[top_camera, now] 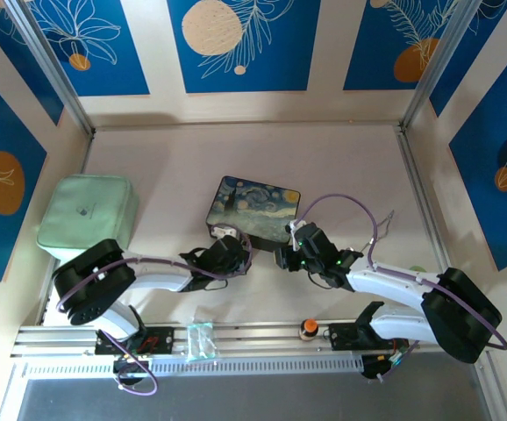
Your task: Unlock a padlock with a key
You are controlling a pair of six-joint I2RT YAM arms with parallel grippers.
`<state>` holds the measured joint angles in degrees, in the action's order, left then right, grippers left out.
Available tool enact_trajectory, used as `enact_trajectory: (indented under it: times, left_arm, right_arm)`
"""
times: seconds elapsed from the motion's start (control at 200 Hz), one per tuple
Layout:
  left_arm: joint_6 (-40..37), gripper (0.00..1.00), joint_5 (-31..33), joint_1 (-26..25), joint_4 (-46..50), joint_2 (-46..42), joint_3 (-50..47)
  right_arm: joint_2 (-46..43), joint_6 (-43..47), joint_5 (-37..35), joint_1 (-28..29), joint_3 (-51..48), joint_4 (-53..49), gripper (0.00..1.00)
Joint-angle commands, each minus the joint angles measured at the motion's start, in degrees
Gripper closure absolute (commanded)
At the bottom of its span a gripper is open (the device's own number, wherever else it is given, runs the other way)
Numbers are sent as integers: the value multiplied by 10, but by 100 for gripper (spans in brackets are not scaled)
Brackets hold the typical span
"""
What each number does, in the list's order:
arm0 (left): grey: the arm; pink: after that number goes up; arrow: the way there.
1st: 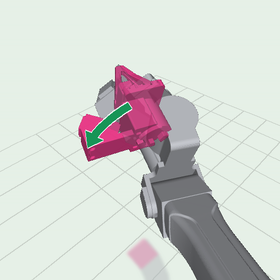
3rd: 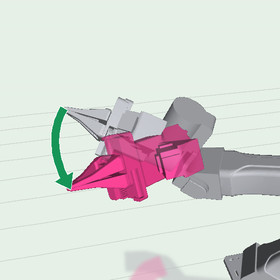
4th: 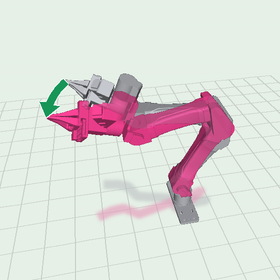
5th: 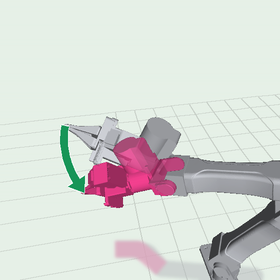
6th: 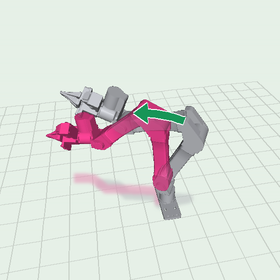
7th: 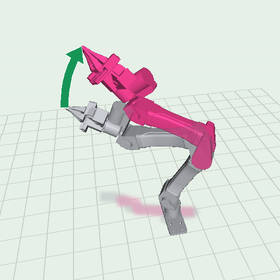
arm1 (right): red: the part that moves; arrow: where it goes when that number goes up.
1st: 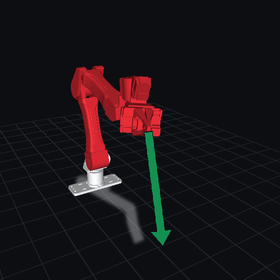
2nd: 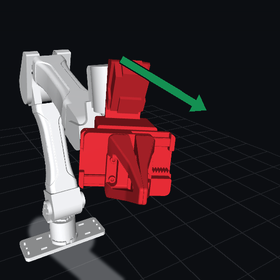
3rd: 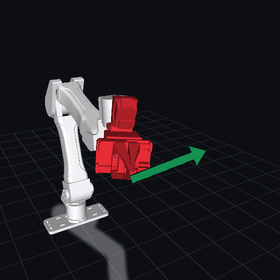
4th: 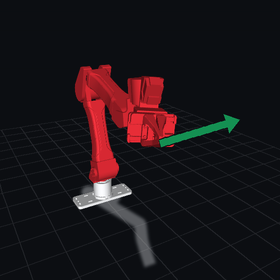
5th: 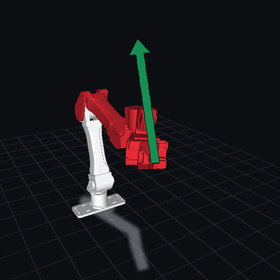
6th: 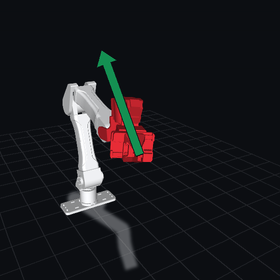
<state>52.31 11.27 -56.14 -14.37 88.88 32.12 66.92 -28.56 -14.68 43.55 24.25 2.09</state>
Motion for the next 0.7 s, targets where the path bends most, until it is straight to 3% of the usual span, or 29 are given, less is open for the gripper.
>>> enact_trajectory:
  times: [0.0, 0.46, 0.695]
  left_arm:
    - [-12, 73, 36, -9, 98, 23, 0]
    - [-34, 73, 118, -50, 208, 73, 69]
    - [-42, 74, 177, -70, 337, 117, 146]
  right_arm:
    - [-13, -1, -13, 4, 17, -4, 65]
    - [-40, -8, -25, 5, 0, -8, 65]
    - [-57, -13, -32, 4, 0, -19, 65]
